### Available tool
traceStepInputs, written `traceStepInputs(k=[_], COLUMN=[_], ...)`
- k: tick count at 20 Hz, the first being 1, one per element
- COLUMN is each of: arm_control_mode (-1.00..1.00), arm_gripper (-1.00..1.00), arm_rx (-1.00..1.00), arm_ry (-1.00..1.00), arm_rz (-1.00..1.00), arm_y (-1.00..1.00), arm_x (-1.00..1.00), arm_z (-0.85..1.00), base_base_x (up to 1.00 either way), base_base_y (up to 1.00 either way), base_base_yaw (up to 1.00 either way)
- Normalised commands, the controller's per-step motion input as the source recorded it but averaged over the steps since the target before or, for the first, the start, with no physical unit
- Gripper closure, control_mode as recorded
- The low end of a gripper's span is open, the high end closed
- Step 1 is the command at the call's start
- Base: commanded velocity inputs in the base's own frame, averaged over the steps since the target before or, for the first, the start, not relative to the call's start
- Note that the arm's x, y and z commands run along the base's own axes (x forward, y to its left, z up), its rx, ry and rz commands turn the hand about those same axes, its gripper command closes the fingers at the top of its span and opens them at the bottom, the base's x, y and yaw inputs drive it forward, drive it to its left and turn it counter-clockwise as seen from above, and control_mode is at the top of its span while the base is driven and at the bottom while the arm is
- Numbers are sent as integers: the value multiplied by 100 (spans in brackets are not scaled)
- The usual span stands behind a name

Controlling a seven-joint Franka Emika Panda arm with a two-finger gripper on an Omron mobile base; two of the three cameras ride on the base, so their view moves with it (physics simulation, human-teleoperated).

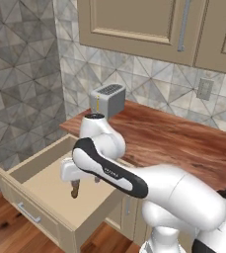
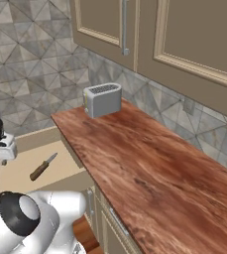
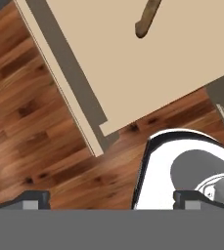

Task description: Pick up the knife from the drawer and place it on the cutting board. Then place the meat from the plate to the cutting board.

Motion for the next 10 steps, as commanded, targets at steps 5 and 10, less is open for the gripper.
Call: traceStepInputs(k=[5, 10], arm_control_mode=[-100, -100], arm_gripper=[-100, -100], arm_rx=[0, 0], arm_ry=[-19, -12], arm_rz=[0, 0], arm_y=[-3, -18], arm_x=[17, 32], arm_z=[-11, -10], base_base_x=[0, 0], base_base_y=[0, 0], base_base_yaw=[0, 0])
